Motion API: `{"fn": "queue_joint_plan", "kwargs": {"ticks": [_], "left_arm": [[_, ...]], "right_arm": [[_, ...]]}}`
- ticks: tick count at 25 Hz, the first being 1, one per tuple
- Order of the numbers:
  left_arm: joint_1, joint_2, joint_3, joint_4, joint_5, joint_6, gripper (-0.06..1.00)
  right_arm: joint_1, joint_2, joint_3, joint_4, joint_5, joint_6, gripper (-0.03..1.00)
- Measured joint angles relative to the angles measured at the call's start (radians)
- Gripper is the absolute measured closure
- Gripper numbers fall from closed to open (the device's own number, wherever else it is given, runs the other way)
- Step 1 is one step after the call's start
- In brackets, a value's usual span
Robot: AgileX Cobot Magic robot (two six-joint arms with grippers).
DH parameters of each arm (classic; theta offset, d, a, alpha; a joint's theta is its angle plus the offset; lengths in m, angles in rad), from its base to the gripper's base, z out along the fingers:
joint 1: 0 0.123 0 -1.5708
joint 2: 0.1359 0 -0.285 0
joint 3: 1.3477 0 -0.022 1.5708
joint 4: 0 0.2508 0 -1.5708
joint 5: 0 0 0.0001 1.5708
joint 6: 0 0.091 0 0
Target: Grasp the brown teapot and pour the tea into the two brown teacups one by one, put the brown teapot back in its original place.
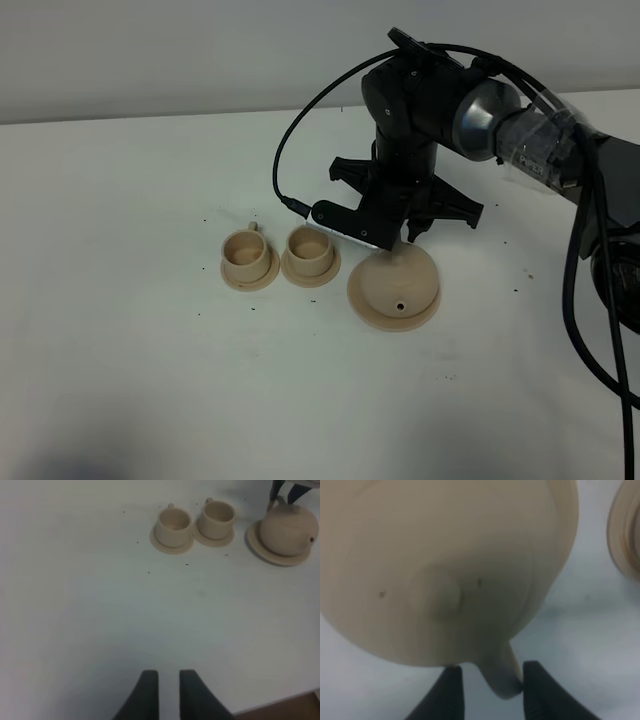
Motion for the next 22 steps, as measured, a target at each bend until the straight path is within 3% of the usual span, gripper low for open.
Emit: {"fn": "queue_joint_plan", "kwargs": {"ticks": [22], "left_arm": [[0.000,0.000,0.000,0.000,-0.001,0.000,0.82]], "right_arm": [[-0.017,0.014,0.000,0.010,0.036,-0.001,0.69]]}}
